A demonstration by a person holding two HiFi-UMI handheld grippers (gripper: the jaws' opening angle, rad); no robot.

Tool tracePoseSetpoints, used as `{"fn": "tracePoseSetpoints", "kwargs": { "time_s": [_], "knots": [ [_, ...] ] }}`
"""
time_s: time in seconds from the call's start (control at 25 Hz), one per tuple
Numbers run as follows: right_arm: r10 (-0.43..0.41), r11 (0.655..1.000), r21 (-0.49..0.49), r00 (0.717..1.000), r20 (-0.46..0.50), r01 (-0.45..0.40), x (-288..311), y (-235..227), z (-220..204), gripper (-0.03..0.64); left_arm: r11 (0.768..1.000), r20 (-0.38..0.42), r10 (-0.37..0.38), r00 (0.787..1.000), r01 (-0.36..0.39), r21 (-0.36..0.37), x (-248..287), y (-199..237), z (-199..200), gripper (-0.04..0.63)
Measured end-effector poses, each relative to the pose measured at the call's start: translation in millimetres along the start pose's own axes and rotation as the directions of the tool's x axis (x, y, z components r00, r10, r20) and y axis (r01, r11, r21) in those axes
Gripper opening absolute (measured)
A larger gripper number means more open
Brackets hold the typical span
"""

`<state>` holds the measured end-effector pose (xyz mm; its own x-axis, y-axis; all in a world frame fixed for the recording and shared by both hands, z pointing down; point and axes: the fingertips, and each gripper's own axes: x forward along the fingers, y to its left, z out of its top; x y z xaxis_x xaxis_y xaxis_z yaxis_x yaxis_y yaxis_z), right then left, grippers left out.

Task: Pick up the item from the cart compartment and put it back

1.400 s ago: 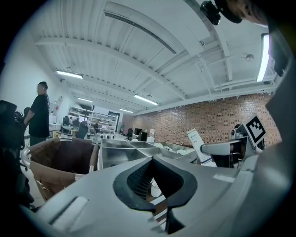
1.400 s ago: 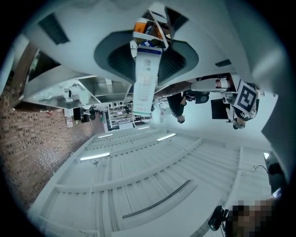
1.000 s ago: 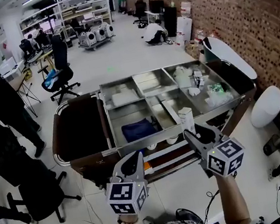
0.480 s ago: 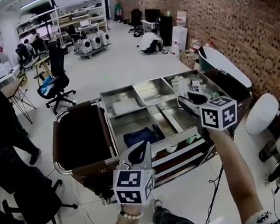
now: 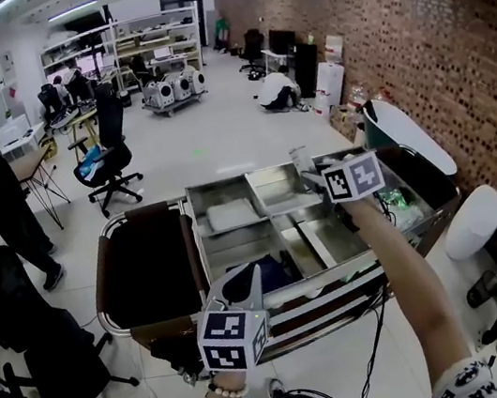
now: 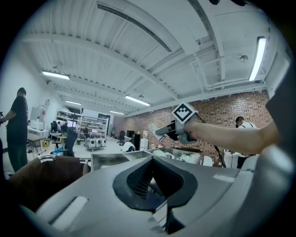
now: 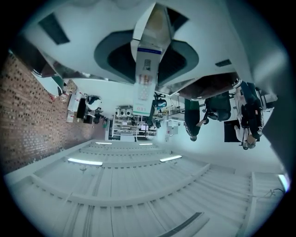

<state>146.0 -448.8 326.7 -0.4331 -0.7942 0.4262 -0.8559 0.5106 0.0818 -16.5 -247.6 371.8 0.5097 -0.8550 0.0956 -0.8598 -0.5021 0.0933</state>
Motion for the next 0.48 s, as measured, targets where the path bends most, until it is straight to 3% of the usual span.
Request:
{"fn": "tracePoseSetpoints", "kwargs": {
  "time_s": [0.24,0.48],
  "knots": [
    [-0.01,1.0,-0.023,0.987,-0.163,0.007,69,-29,-19,0.163,1.0,-0.003,0.02,1.0,-0.02,-0.001,21,17,2,0.002],
    [0.004,1.0,-0.021,0.947,-0.322,-0.011,124,-45,-45,0.163,1.0,-0.011,0.027,1.0,-0.027,-0.01,36,33,2,0.002]
  ]
}}
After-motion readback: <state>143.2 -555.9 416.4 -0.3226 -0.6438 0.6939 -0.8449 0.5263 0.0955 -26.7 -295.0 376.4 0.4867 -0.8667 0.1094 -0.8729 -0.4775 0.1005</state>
